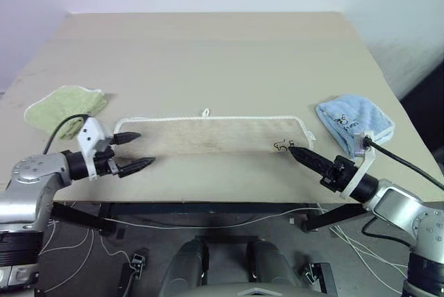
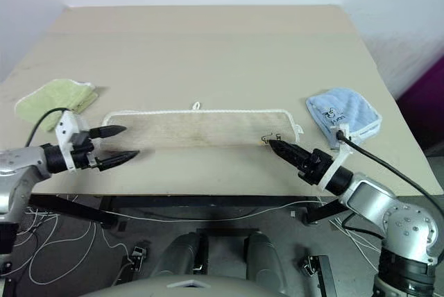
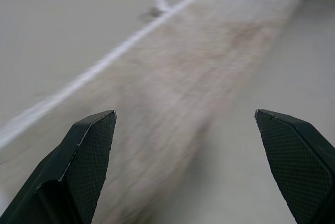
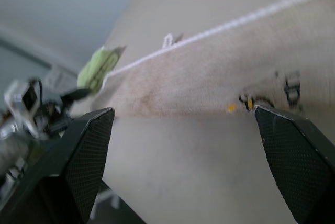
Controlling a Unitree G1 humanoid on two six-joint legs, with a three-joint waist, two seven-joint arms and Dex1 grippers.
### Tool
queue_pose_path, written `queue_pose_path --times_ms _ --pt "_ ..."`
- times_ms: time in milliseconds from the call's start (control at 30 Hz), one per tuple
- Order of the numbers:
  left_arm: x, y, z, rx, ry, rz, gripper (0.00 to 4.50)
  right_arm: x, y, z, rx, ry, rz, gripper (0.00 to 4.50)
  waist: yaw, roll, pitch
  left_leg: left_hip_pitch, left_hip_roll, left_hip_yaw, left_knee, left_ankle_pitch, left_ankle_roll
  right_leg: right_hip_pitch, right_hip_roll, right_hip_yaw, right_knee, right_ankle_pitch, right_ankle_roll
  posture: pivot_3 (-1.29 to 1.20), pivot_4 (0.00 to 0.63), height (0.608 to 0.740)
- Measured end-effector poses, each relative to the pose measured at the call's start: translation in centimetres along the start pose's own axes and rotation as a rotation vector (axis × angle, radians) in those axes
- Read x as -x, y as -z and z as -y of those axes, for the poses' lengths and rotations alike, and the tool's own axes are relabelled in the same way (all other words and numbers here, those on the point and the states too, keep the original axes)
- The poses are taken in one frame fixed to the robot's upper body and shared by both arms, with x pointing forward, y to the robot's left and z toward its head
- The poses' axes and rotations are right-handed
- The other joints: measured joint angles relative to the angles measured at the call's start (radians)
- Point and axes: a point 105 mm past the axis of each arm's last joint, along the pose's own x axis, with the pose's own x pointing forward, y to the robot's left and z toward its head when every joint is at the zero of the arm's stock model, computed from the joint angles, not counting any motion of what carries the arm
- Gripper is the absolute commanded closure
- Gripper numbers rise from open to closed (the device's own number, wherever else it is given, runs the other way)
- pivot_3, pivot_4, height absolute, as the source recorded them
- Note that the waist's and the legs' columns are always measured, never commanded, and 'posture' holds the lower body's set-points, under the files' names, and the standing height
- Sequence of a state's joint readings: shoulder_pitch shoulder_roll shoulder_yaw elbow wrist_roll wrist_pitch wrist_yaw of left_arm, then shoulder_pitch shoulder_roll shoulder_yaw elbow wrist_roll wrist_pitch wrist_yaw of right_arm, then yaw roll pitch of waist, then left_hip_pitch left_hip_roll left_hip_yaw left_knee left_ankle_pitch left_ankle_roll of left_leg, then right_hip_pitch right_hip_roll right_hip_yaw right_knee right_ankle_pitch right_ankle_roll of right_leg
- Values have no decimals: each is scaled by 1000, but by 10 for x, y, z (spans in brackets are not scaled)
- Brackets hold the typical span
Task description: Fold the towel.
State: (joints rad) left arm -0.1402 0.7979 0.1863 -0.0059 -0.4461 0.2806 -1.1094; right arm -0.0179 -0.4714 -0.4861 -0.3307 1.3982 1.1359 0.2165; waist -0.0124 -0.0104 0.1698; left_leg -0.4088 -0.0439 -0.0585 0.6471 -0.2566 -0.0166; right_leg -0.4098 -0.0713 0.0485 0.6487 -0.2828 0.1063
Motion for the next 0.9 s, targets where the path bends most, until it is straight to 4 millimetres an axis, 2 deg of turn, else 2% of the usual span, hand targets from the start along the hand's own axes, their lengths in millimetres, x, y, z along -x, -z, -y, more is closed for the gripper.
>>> queue_pose_path --times_ms 200,433,800,900 --pt "-17 -2 15 -18 72 10 52 -8 9 8 -138 133 28 25 -2 0 0 0 0 0 0 0 0 0 1 0 0 0 0 0 150 740" --pt "-28 -1 27 -13 130 22 52 -26 0 25 -333 264 124 25 -2 0 0 0 0 0 0 0 0 0 2 0 0 0 0 0 150 740" --pt "-37 -5 34 -17 153 48 52 -37 -6 31 -448 323 202 25 -4 -2 -1 2 2 0 1 0 0 2 5 0 0 0 0 0 150 740" --pt "-37 -5 34 -15 150 51 0 -37 -8 35 -462 339 226 567 -2 -2 -2 2 1 0 1 0 0 3 5 0 0 0 0 0 150 740"
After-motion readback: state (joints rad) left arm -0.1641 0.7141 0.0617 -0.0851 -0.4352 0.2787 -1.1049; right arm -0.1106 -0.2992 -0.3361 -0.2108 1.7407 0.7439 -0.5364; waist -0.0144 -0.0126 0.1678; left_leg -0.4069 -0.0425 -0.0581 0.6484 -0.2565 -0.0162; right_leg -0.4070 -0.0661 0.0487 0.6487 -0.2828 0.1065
